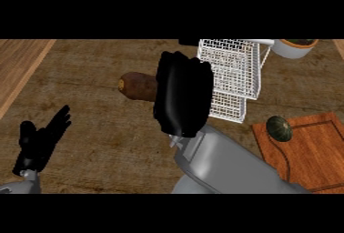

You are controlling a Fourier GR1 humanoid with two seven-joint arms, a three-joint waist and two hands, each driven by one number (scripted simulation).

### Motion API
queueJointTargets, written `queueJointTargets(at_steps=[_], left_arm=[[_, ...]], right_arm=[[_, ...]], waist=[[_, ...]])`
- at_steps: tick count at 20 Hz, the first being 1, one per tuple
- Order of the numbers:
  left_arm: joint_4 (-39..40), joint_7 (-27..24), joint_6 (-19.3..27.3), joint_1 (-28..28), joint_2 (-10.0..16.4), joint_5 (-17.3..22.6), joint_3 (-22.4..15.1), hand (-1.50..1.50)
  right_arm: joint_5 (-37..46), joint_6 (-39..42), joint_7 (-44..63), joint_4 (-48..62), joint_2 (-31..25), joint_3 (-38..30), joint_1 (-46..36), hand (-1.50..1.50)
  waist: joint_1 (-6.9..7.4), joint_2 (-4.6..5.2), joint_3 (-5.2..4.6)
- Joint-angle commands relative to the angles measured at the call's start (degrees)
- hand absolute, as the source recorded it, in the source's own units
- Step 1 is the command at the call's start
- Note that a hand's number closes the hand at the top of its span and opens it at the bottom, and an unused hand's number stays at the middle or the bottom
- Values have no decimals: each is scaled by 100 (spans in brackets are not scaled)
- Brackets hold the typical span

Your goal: Pick the sweet potato from the cutting board and place it in the tiered basket

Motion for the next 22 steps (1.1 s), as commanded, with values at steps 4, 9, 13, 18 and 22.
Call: queueJointTargets(at_steps=[4, 9, 13, 18, 22], left_arm=[[91, 46, 204, -258, -202, -102, -85, 0], [-5, -13, 54, -31, -7, 10, 81, 0], [-71, 37, 187, -165, -137, -31, 25, 0], [-39, -196, 57, 140, -82, 7, 83, 0], [-17, -35, -57, 38, 91, 106, 222, 0]], right_arm=[[-319, -546, 1418, 1050, 57, -87, -1436, 150], [-264, -1129, 779, 2370, 57, -571, -1872, 150], [-588, -2142, 91, 2481, 57, -1345, -2009, 150], [-937, -2686, -758, 3604, 58, -1995, -2431, 150], [-1263, -3199, -1333, 4406, 59, -2189, -2779, 150]], waist=[[-79, 77, 7], [-150, 91, 20], [-92, 157, 36], [-148, 137, 24], [-234, 124, 24]])
